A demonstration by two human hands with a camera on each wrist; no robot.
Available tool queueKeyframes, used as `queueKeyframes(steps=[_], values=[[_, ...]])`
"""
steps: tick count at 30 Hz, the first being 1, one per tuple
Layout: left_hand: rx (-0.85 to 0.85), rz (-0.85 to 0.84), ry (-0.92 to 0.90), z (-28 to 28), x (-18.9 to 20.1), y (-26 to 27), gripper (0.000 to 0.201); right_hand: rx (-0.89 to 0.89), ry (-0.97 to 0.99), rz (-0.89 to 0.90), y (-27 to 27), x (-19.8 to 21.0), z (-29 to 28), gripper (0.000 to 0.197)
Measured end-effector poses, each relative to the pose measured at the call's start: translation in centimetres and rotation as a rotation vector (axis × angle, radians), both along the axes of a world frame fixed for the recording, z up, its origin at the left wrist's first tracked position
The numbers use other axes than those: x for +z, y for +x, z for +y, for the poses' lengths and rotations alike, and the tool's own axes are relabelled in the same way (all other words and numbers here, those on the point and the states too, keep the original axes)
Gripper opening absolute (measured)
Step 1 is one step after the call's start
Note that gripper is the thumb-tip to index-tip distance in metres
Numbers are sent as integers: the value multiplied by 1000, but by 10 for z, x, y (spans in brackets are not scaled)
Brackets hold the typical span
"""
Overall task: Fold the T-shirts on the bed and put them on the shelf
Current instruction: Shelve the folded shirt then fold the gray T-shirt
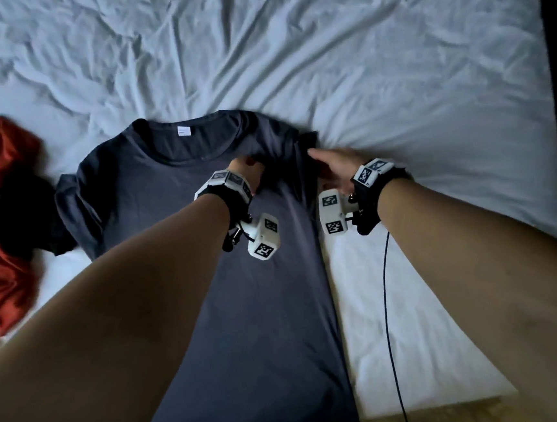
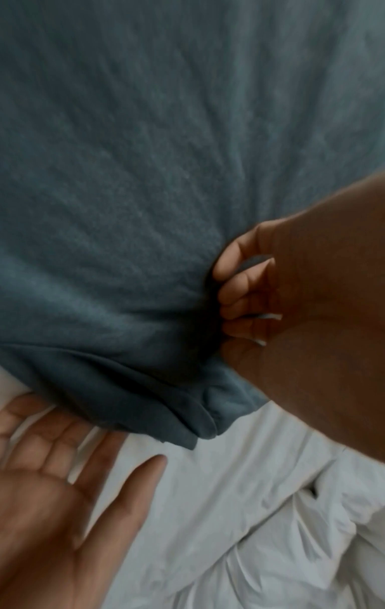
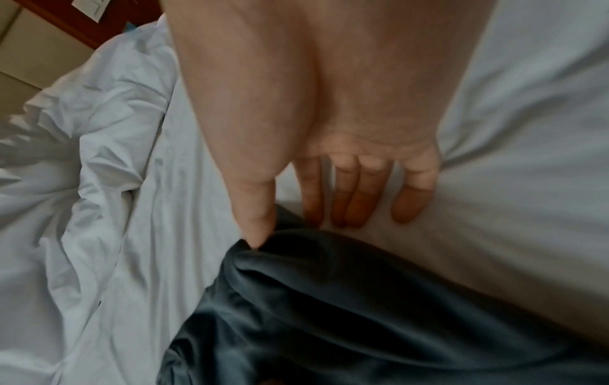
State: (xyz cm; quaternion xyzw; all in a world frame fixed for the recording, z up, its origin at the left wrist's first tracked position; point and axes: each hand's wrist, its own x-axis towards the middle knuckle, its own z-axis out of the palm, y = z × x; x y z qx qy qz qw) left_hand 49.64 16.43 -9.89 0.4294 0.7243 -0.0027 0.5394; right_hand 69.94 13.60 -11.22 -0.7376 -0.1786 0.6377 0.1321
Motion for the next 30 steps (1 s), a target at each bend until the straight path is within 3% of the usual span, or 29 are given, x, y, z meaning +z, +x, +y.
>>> queueKeyframes(steps=[3,5,7,11,13,15,17,20,24,27,30], values=[[-143,116,-1,4,-43,-3,47,198,-12,-40,-1,5,13,62],[-154,119,-21,6,-57,-3,49,307,26,-70,2,5,19,49],[-140,115,-27,8,-68,-3,52,215,27,5,5,7,17,26],[-125,126,-30,12,-91,-11,65,-159,35,218,16,20,-10,15],[-126,117,-23,10,-67,-6,61,-248,11,249,25,25,-25,10],[-152,129,14,4,-22,4,39,-247,39,298,32,25,-35,15],[-146,135,21,2,-10,6,24,-191,57,354,37,32,-42,19],[-92,133,25,-3,-11,4,26,-148,-10,399,39,51,-48,29],[-12,129,13,-2,-31,-1,29,-199,6,363,45,57,-41,22],[58,98,12,-5,-25,2,28,-180,26,405,40,70,-39,45],[73,92,2,-9,-32,3,28,-166,41,351,29,74,-33,21]])
